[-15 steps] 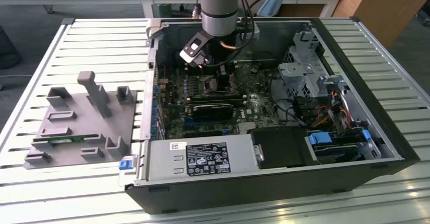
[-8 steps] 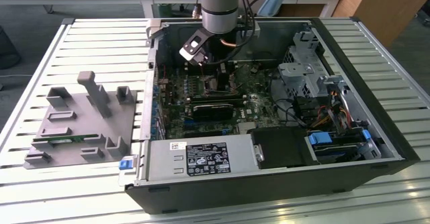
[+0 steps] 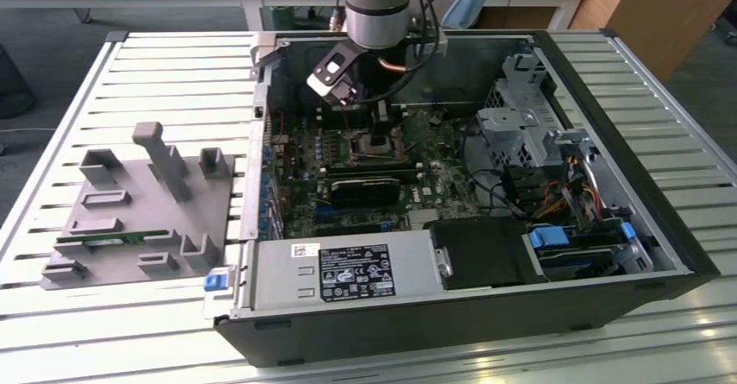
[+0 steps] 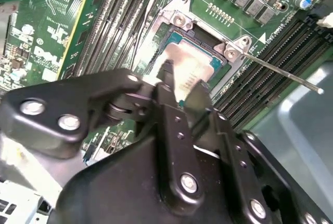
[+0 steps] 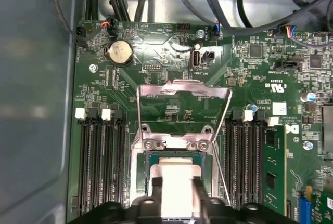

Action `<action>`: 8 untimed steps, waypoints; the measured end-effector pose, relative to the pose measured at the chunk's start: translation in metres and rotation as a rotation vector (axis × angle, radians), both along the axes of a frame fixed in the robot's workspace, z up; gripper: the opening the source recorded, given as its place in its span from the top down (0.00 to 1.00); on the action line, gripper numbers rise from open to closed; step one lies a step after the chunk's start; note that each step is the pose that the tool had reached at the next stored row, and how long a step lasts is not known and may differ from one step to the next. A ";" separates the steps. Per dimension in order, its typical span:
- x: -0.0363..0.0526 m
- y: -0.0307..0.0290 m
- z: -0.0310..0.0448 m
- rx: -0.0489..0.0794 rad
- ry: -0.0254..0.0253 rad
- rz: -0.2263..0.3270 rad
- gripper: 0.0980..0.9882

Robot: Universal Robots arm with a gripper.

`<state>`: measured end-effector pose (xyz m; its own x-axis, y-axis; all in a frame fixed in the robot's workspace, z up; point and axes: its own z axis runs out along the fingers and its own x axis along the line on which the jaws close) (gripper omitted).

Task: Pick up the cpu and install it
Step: 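Place the cpu into insertion slot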

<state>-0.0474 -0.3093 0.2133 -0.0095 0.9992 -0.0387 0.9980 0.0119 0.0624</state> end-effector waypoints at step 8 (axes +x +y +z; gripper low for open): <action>0.0000 0.0000 0.0105 0.000 0.0001 0.000 0.99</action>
